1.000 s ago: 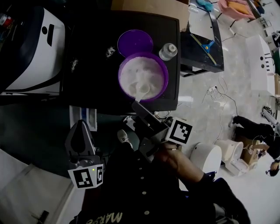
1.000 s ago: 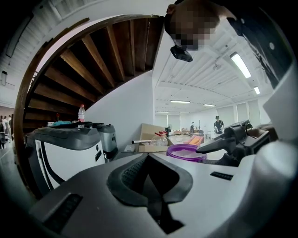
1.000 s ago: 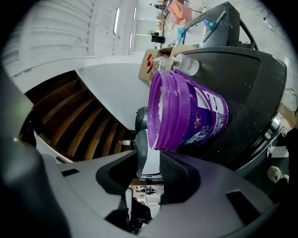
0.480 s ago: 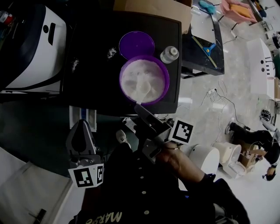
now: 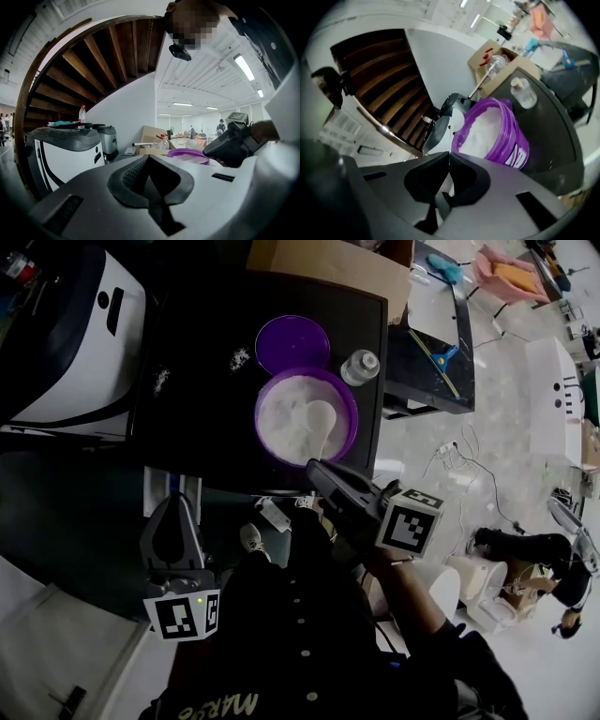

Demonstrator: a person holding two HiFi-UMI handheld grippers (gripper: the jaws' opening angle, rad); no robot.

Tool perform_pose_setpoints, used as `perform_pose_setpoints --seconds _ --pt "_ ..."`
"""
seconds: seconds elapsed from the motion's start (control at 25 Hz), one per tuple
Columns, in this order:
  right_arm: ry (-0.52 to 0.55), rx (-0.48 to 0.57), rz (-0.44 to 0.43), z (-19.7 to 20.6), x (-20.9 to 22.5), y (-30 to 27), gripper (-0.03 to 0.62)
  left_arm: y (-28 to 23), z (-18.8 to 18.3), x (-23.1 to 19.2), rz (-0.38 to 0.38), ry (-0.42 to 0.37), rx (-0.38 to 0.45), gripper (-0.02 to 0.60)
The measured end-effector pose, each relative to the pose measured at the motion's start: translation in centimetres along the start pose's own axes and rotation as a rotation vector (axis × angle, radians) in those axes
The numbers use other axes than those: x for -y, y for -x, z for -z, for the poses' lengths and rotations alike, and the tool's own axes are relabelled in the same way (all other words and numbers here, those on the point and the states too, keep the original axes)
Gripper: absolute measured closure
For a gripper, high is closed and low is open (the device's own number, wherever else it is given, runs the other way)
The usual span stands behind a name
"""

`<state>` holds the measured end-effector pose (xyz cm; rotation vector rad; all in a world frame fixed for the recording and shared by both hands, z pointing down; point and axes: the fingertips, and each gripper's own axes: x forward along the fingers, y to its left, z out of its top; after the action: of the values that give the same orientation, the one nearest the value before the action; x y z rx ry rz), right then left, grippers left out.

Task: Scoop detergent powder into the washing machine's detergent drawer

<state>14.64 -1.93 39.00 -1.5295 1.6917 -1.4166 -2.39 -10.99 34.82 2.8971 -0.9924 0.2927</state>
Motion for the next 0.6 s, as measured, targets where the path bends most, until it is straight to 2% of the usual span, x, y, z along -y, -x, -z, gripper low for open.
perform_pose_setpoints --seconds 0.48,0.6 --pt "1.027 -0.329 0.383 -2.9 1.3 0.2 0.563 0.2 0.3 0.3 -0.014 0.008 -0.007 0.569" --pt "1.222 -0.429 0.467 -3.4 1.9 -0.3 0.563 0.3 0.4 0.2 -0.017 0.009 -0.008 0.569"
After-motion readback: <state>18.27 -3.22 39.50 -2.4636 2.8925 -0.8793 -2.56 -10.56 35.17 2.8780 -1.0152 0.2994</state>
